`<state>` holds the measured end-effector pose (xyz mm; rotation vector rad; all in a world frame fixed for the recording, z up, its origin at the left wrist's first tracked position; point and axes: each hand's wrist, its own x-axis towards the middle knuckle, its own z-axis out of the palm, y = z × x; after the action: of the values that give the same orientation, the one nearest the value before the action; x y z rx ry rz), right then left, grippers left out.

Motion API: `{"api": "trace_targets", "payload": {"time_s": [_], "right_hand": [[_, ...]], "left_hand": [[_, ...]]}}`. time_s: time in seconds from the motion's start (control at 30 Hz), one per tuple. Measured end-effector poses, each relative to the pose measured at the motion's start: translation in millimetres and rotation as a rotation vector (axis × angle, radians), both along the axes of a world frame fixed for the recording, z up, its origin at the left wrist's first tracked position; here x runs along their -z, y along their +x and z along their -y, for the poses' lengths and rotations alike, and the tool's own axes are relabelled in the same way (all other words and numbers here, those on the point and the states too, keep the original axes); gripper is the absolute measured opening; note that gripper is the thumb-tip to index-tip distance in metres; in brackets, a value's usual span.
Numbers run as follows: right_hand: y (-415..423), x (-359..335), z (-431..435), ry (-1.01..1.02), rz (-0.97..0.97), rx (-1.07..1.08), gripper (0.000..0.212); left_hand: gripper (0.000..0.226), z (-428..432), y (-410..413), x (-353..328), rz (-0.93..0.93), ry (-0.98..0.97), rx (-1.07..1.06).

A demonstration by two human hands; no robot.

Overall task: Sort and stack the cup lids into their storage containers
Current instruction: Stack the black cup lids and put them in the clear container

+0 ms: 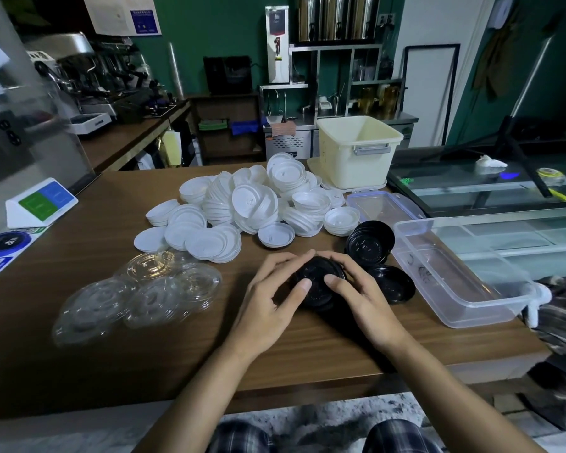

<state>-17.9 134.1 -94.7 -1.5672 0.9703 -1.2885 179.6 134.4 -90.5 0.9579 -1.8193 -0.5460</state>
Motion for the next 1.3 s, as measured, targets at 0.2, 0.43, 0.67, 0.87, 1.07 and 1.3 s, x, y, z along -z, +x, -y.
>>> {"api": "trace_targets", "payload": {"time_s": [0.2, 0.43, 0.67, 0.87, 1.07, 1.3], "right_hand": [[-1.9, 1.0, 1.6, 0.009, 0.048, -0.027, 0.043], [-1.7, -0.3, 1.2, -0.004, 0.067, -0.037, 0.040], [-1.1, 1.1, -0.4, -0.036, 0.018, -0.003, 0.030], [-0.3, 2.8, -0.6, -0.034, 0.043, 0.030, 0.030], [-1.7, -0.3, -1.9, 0.000, 0.064, 0.041, 0.031], [-2.4, -13.9, -2.1, 0.075, 0.106, 0.058, 0.031]], "left_hand": [[0.054, 0.3, -2.0, 1.9, -0.125, 0.173, -0.029], [0.059, 8.3, -0.5, 5.5, -0.194, 0.370, 0.043], [0.051, 10.2, -0.3, 9.8, -0.253, 0.340, 0.002], [0.055, 8.6, -0.7, 9.1, -0.263, 0.358, -0.002], [0.062, 11.3, 4.3, 12.0, -0.267, 0.407, 0.065], [0.063, 11.3, -0.3, 9.7, -0.306, 0.388, 0.007]]}}
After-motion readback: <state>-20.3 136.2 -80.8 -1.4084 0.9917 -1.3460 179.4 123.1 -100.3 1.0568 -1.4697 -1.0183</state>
